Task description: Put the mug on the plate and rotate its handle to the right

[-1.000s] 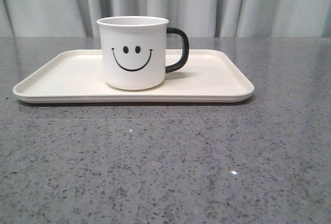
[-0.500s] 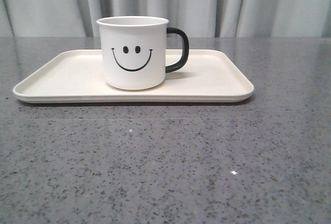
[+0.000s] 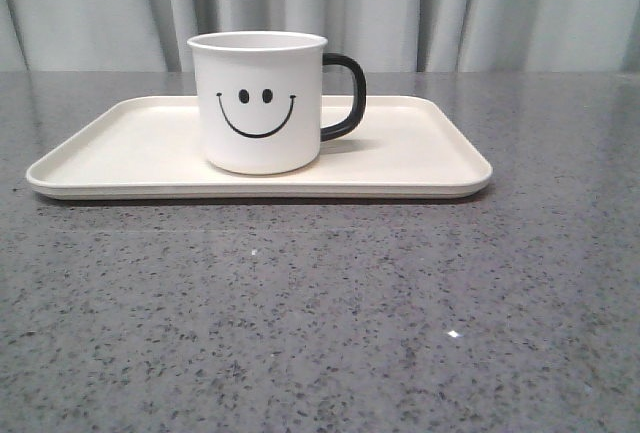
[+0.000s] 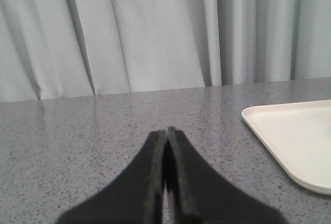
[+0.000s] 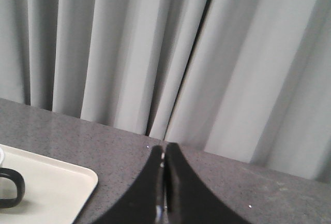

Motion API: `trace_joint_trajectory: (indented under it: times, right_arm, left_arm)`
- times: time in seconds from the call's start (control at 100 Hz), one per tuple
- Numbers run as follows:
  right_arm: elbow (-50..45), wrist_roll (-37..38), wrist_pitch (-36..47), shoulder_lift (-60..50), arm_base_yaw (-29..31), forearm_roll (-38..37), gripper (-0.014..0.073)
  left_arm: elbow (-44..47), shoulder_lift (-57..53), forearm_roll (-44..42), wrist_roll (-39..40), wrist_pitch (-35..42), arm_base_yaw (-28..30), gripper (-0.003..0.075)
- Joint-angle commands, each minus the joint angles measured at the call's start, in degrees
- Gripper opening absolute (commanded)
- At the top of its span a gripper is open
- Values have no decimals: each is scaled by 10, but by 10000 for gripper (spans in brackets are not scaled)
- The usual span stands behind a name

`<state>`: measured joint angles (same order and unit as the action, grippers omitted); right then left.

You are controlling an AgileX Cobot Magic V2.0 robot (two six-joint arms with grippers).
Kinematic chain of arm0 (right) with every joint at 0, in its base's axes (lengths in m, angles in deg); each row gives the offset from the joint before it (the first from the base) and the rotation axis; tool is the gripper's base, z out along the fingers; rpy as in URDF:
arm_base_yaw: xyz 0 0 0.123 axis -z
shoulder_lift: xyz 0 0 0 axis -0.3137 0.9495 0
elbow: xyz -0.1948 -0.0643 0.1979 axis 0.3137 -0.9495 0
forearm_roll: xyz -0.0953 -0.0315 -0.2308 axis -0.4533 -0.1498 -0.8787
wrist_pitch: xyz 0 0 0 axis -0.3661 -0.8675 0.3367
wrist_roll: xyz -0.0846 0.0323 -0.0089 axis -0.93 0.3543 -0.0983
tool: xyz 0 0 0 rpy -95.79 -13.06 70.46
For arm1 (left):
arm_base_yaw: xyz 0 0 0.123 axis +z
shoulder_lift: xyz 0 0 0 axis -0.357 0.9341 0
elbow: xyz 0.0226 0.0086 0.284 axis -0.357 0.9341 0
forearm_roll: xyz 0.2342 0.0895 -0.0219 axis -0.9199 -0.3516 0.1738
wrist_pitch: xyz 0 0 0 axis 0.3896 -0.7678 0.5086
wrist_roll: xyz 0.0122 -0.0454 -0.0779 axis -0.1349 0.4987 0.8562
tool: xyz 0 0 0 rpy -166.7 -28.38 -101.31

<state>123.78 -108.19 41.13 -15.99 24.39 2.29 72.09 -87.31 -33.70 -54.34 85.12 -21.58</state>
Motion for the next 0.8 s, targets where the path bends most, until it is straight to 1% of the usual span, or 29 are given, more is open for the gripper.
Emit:
trace_joint_trajectory:
  times: [0.0, 0.2, 0.26, 0.42, 0.59, 0.79]
  right_arm:
    - [-12, -4, 39, -32, -14, 13, -120]
    - [-125, -4, 65, -128, -54, 14, -120]
    - [-164, -4, 75, -156, -58, 14, -120]
    - [-240, -4, 109, -206, -60, 47, -120]
    - [-289, -4, 157, -220, -61, 79, -120]
    - [-329, -4, 203, -220, -85, 84, -120]
  left_arm:
    - [5, -17, 1, 6, 44, 1, -20]
    - [5, -17, 1, 6, 44, 1, -20]
    - [5, -17, 1, 6, 44, 1, -20]
    - [5, -17, 1, 6, 44, 1, -20]
    - [5, -17, 1, 6, 44, 1, -20]
    - [5, -17, 1, 6, 44, 1, -20]
